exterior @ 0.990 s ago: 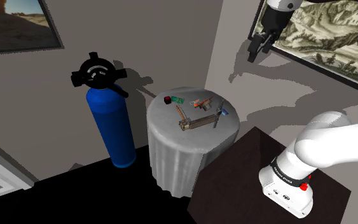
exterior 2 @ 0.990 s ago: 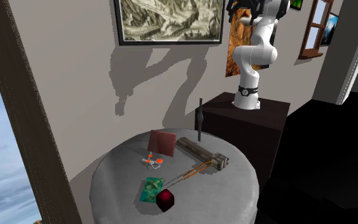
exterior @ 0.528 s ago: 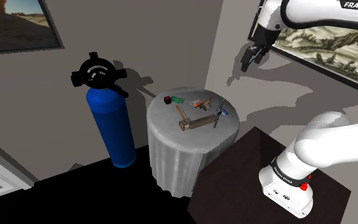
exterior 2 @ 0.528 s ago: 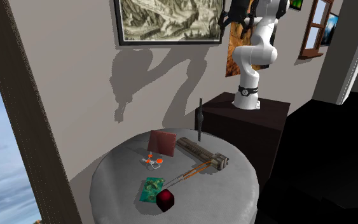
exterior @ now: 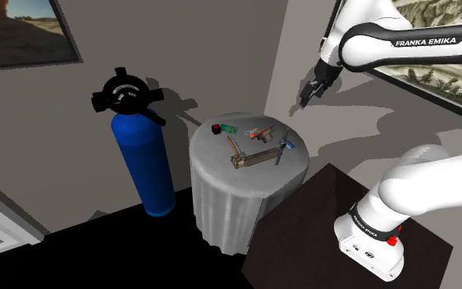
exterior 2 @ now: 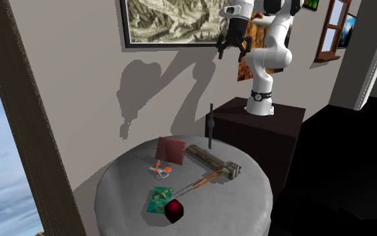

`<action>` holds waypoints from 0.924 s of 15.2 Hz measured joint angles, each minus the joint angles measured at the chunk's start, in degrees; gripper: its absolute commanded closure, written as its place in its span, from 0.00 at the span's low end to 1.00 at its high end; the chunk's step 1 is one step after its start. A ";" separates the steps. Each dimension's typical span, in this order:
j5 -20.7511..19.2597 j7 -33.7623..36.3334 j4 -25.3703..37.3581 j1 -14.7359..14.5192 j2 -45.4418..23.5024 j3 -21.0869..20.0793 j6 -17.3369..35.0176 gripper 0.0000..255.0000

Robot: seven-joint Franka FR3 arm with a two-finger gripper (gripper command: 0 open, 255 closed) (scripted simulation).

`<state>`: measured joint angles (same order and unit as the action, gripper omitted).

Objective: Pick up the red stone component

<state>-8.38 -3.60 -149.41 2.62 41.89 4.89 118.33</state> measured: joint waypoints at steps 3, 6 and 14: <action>-0.34 -0.96 -3.00 0.34 -4.01 2.02 8.06 0.00; -0.39 -2.42 -4.46 0.50 -9.88 4.36 16.54 0.00; 5.42 -10.27 -3.63 -2.58 -28.25 11.81 36.80 0.00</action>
<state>-2.96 -13.87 -153.04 0.04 13.64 16.70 155.13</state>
